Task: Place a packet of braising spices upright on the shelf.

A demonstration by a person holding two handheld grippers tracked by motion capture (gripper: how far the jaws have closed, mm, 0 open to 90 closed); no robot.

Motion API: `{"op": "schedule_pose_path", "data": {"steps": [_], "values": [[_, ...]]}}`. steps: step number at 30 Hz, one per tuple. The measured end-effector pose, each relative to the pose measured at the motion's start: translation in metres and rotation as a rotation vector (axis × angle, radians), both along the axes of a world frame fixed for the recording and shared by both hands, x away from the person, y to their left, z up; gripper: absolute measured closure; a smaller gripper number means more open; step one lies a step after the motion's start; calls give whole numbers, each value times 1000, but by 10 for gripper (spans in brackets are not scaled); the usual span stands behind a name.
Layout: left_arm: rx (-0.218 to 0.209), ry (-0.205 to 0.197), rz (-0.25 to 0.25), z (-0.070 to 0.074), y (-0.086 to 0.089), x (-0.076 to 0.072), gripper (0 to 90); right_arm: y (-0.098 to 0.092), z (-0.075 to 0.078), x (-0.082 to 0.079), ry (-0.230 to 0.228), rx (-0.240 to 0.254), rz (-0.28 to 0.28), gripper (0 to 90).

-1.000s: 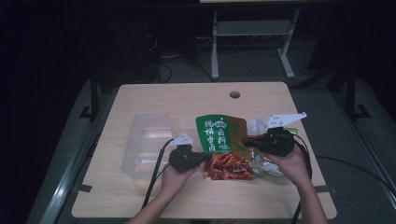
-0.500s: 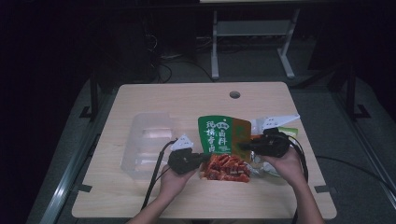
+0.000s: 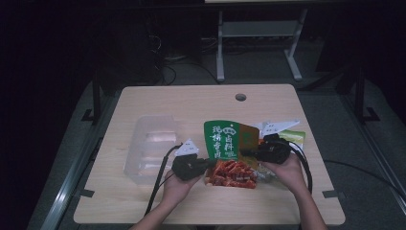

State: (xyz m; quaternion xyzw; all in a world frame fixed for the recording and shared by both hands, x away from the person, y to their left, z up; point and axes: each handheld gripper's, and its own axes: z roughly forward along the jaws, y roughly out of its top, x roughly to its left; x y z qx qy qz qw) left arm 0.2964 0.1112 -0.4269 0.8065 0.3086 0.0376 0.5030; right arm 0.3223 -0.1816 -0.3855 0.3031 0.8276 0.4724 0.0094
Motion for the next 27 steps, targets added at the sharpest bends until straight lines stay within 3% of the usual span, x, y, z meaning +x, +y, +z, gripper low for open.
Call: {"op": "schedule_pose_path", "data": {"steps": [5, 8, 10, 15, 22, 27], "values": [[27, -17, -6, 3, 2, -5, 822, -1, 2, -7, -10, 18, 14, 894], [-1, -29, -9, 7, 4, -12, 717, -3, 6, -16, -22, 33, 13, 897], [9, -38, -7, 10, 4, -17, 628, -2, 10, -24, -46, 41, 5, 898], [48, -73, -13, 12, 6, -29, 532, 1, 18, -34, -85, 20, 8, 900], [72, -52, -28, 7, 15, -32, 466, 1, 25, -38, -108, 19, -3, 900], [59, -45, -28, 6, 18, -37, 443, 2, 29, -37, -122, 22, -9, 900]]}}
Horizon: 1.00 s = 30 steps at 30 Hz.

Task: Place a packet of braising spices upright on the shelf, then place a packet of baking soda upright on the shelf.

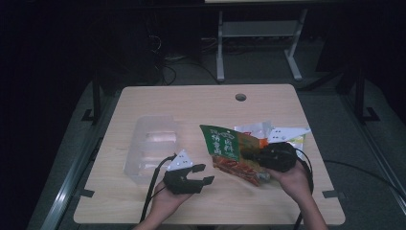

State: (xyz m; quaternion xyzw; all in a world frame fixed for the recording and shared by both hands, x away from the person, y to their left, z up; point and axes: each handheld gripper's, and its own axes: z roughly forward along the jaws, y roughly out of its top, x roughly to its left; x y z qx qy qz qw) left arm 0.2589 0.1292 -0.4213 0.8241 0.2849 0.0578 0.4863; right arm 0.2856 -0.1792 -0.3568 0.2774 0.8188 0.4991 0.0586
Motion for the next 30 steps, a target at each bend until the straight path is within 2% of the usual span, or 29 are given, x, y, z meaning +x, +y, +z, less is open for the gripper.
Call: {"op": "schedule_pose_path", "data": {"steps": [6, 11, 12, 16, 20, 22, 24, 30], "values": [[24, -42, -33, 3, 2, -8, 401, 6, 9, 4, -8, 22, 13, 900], [30, -48, -51, 4, 5, -13, 359, 11, 18, 10, -18, 17, 21, 900], [30, -49, -50, 4, 6, -14, 323, 15, 24, 13, -27, 16, 20, 900], [34, -53, -43, 5, 11, -20, 279, 21, 30, 19, -24, 15, 23, 900], [34, -51, -55, 3, 17, -24, 270, 29, 33, 28, -15, 9, 30, 900], [45, -70, -62, 3, 19, -26, 268, 34, 35, 30, -10, -1, 33, 900], [42, -71, -65, 3, 18, -27, 265, 39, 38, 33, -13, -15, 36, 900], [45, -83, -70, 2, 17, -29, 263, 46, 44, 37, -23, -8, 49, 900]]}}
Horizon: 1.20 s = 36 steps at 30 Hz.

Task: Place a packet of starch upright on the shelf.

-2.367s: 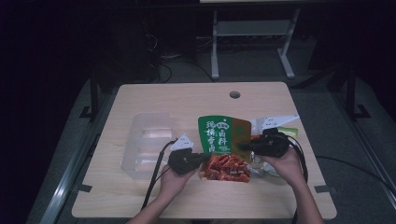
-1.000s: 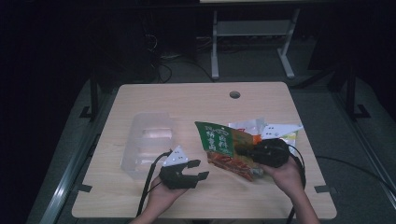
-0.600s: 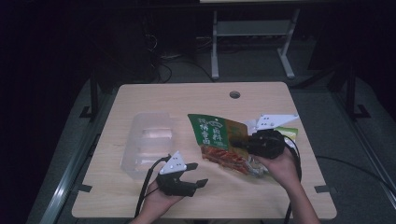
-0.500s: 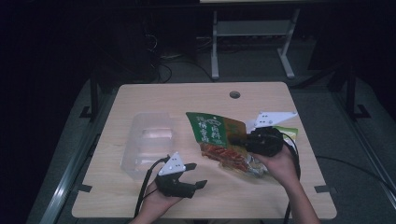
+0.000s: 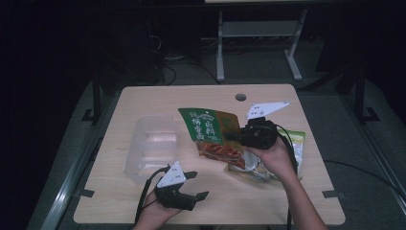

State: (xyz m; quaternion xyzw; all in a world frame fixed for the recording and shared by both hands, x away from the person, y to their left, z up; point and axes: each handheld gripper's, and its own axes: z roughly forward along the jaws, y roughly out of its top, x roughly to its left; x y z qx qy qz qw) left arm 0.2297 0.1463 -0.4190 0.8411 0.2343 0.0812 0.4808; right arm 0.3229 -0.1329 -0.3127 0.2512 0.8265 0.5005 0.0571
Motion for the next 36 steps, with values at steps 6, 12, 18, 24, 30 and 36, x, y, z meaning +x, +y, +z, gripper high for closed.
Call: {"op": "schedule_pose_path", "data": {"steps": [6, 12, 18, 24, 30, 36], "values": [[5, -6, -9, -1, -2, -2, 261, 4, 6, 5, 0, 3, 8, 900], [22, -9, -21, -2, -3, -3, 259, 10, 14, 13, -6, 5, 17, 900], [11, -13, -15, -3, -2, -3, 252, 23, 22, 23, -4, 5, 36, 900], [17, -17, -20, -1, -1, -4, 251, 39, 31, 34, -19, 0, 59, 900], [3, -7, -23, -3, -2, -4, 251, 53, 37, 45, -12, 18, 74, 900], [-1, -5, -20, -5, -3, -2, 250, 69, 39, 59, -18, 20, 82, 900]]}}
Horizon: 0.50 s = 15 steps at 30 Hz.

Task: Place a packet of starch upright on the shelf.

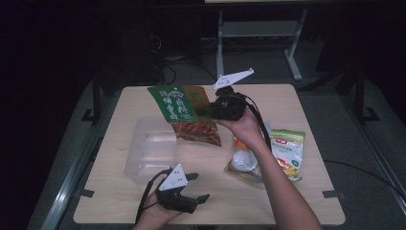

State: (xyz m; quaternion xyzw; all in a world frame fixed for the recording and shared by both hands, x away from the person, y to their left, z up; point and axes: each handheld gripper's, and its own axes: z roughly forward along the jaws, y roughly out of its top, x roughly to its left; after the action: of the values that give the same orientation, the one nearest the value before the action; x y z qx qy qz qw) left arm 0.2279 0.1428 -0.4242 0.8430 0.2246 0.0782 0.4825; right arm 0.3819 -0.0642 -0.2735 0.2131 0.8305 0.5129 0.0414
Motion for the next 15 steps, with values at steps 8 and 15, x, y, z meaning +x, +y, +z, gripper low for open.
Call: {"op": "schedule_pose_path", "data": {"steps": [8, 15], "values": [[11, -4, -1, -1, 2, 3, 248, 22, 2, 15, 2, 10, 23, 900], [8, -10, -4, -1, 1, 2, 249, 42, 3, 25, -3, 19, 37, 900]]}}
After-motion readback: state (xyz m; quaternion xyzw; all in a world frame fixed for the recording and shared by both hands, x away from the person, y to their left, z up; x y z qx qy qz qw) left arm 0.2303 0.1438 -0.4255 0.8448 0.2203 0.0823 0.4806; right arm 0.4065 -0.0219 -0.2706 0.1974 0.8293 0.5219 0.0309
